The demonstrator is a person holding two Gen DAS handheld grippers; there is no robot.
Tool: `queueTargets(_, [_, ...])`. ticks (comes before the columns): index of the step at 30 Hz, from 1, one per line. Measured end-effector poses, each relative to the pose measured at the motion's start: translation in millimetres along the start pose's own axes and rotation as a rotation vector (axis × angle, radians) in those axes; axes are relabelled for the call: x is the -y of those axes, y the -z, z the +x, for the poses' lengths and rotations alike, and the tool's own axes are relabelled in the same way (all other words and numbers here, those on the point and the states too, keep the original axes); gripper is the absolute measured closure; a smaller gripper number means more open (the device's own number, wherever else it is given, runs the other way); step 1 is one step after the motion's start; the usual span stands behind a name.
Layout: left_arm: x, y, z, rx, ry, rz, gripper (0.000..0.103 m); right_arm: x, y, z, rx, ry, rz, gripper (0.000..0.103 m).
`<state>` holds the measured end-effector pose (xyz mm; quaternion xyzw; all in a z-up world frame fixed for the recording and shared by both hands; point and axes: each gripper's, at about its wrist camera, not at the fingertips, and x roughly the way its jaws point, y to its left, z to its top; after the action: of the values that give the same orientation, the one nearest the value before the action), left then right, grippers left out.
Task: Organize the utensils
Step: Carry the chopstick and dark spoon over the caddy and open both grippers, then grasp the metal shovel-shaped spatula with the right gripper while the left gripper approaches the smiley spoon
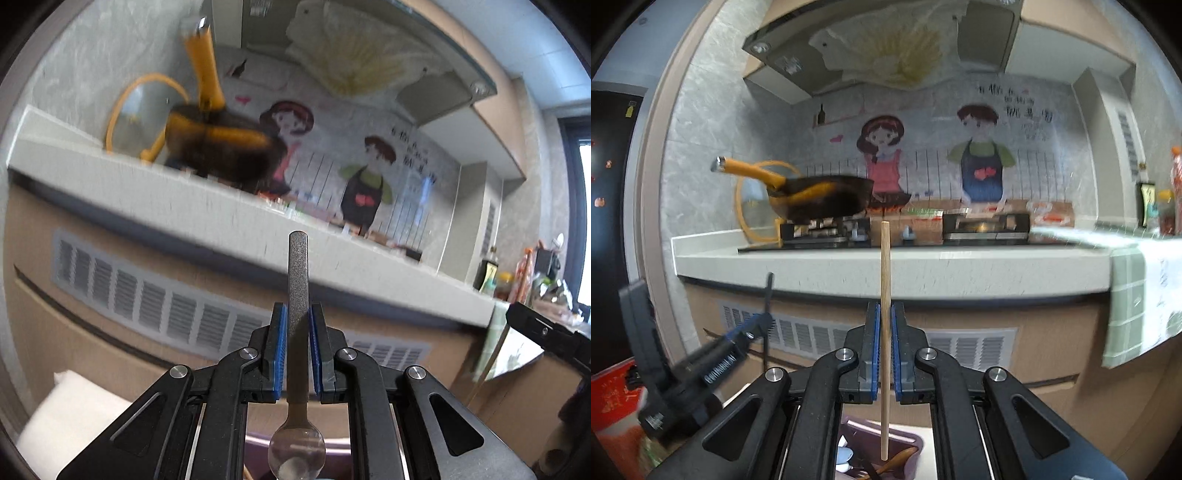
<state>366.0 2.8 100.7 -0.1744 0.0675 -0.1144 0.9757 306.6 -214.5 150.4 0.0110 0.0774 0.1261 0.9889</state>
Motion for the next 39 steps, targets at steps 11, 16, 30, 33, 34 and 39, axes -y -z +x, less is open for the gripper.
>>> queueTargets(11, [-22.2, 32.3, 30.3, -0.073, 0.032, -0.092, 0.091, -0.2, 52.2, 51.6, -0.139, -0.016, 0.032, 0.098])
queueTargets(16, [-16.3, 53.8, 33.0, -0.119, 0.06, -0.048, 0.091, -7.0, 73.0, 58.3, -0.176, -0.005, 0.002, 0.098])
queueTargets(30, [-55.7, 67.7, -45.0, -0.383, -0.012, -0.055, 0.074, 30.3, 148.8, 11.2, -0.436, -0.129, 0.083, 0.078])
queueTargets(33, [-60.1, 82.4, -75.5, -0.471, -0.059, -0.028, 0.074, 25.7, 165.6, -8.2, -0.539, -0.179, 0.035, 0.078])
queueTargets(34, [-61.7, 90.0, -86.6, -0.506, -0.062, -0.028, 0.074, 23.6, 170.6, -9.6, -0.572, -0.181, 0.028, 0.078])
queueTargets(39, [-55.1, 128.4, -134.3, -0.641, -0.079, 0.005, 0.073, 31.9, 213.7, -36.0, -0.72, -0.189, 0.072, 0.078])
